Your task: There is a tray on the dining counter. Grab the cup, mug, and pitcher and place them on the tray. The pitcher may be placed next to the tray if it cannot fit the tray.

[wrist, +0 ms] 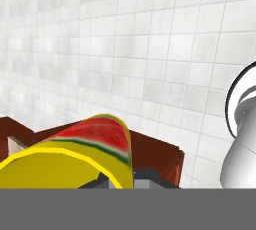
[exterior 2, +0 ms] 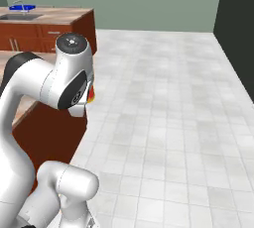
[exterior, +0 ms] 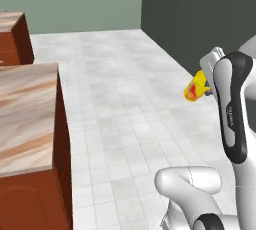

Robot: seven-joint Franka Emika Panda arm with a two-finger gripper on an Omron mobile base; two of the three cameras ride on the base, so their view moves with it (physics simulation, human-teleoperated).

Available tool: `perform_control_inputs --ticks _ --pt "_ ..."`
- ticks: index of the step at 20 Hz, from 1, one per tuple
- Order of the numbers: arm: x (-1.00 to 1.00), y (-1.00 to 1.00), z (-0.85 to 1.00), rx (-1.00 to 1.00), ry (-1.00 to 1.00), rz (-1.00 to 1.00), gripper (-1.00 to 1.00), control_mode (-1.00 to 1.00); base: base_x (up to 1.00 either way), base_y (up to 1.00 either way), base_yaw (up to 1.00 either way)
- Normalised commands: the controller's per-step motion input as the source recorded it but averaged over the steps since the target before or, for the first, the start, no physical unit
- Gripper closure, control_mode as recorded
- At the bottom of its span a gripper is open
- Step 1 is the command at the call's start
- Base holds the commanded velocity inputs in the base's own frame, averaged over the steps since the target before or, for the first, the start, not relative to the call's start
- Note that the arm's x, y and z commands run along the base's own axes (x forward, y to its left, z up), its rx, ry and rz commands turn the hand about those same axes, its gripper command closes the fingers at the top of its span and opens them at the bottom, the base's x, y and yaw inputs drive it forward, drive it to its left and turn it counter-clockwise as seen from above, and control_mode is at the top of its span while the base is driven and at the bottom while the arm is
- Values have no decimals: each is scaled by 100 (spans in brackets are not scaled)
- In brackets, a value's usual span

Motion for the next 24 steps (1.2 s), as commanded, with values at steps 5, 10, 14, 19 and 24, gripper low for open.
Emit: perform_control_inputs --ticks 5,10,14,19,24 --pt "0 0 0 0 0 0 100 100 38 -100 0" --pt "0 0 0 0 0 0 100 100 96 -92 8" --pt "0 0 0 0 0 0 100 100 100 -25 8" --pt "0 0 0 0 0 0 100 100 100 -3 4" --pt "0 0 0 0 0 0 100 100 100 0 5"
